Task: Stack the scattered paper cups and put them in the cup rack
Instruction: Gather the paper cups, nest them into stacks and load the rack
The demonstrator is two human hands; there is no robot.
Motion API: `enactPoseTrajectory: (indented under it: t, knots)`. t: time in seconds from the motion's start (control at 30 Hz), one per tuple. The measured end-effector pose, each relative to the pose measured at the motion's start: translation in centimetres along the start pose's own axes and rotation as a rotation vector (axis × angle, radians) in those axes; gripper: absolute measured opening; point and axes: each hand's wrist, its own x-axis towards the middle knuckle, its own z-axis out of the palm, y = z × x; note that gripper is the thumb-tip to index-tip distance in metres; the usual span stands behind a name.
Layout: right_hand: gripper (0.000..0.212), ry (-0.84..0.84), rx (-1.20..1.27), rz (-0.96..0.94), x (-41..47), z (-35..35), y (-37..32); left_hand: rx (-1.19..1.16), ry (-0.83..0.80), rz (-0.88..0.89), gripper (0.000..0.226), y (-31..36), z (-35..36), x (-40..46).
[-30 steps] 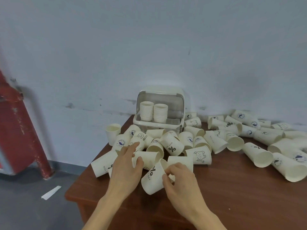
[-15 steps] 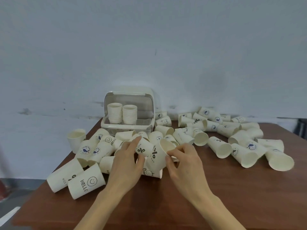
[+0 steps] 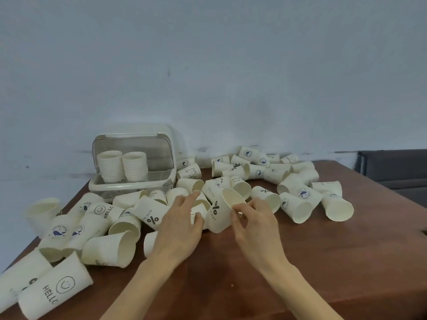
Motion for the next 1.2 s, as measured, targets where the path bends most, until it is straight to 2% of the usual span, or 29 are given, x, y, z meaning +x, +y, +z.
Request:
enactPoseTrajectory:
  t: [0.23,0.4,0.63,0.8,1.07,1.2]
  knots:
    - [0.008,0.176,-0.095,0.062,0.8,0.9,3.0,-0.044,-0.026,0.037,0.049,2.7,3.1,2.5]
    - [0.020,0.305,-0.178,0.074,2.4,1.7,5.0,0.010,-0.062,0.034,0.049,3.9,5.2,4.8]
    - [0.022,0.335,-0.215,0.091,2.8,1.4,7.5,0.105,-0.131,0.019,0.047,3.7,6.9,7.6]
    - [0.018,0.348,-0.231,0.062,2.8,1.0,8.3,0.254,-0.190,0.053,0.031,3.0,8.2,8.7]
    - [0.019,0.323,-0.212,0.044,2.5,1.4,8.0,0.707,-0.292,0.162,0.034,1.7,10.3,9.3]
    - [0.017,0.310,-0.213,0.043,2.4,1.5,7.9,0.791,-0.273,0.165,0.034,1.9,10.6,9.5]
